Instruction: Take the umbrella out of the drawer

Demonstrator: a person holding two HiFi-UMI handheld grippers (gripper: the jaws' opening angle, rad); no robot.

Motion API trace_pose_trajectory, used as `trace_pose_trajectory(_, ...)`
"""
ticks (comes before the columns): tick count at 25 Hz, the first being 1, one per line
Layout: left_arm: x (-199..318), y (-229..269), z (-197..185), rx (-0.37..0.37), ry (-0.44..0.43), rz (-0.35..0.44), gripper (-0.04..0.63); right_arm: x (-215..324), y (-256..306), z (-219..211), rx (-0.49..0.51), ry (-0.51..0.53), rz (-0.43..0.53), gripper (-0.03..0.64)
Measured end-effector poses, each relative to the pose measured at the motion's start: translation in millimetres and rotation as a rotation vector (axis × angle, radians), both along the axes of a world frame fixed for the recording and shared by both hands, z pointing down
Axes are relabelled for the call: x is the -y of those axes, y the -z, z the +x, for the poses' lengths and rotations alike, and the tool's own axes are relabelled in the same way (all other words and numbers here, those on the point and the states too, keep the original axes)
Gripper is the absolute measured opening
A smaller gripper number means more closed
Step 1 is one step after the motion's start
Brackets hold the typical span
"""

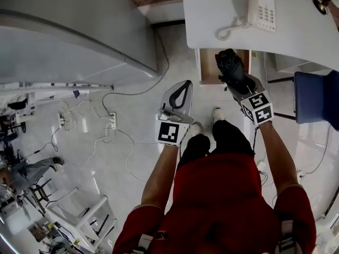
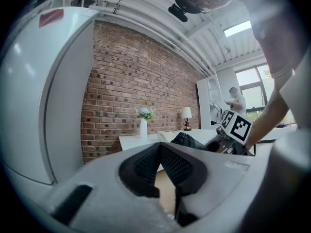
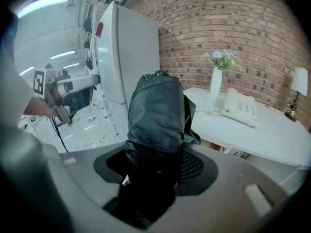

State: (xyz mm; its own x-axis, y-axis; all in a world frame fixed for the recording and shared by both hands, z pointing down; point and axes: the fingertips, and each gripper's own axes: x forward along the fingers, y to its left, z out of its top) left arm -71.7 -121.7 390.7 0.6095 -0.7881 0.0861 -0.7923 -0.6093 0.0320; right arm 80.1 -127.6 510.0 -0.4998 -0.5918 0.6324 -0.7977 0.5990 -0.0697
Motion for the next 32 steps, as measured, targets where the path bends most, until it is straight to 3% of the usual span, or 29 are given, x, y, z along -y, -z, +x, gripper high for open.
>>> trace_pose_trajectory(9,-9.9,49.7,1.5,-0.016,-0.009,0.046,0.006,-6.8,112.4,-4.8,0.215,-0.048,0.168,0.264)
trace_pose_trajectory(16,-6.2,85.7,17.0,-0.018,-0.06,0.095,0.006,-9.3,178.7,1.3,0.323,-0.054,0.296,0.264)
trace_pose_trajectory(32,-4.1,131.6,42.8,-0.027,-0.118,0.167,0.006,-28.8,228.2,31.5,0.478,-0.113,0.425,0.265)
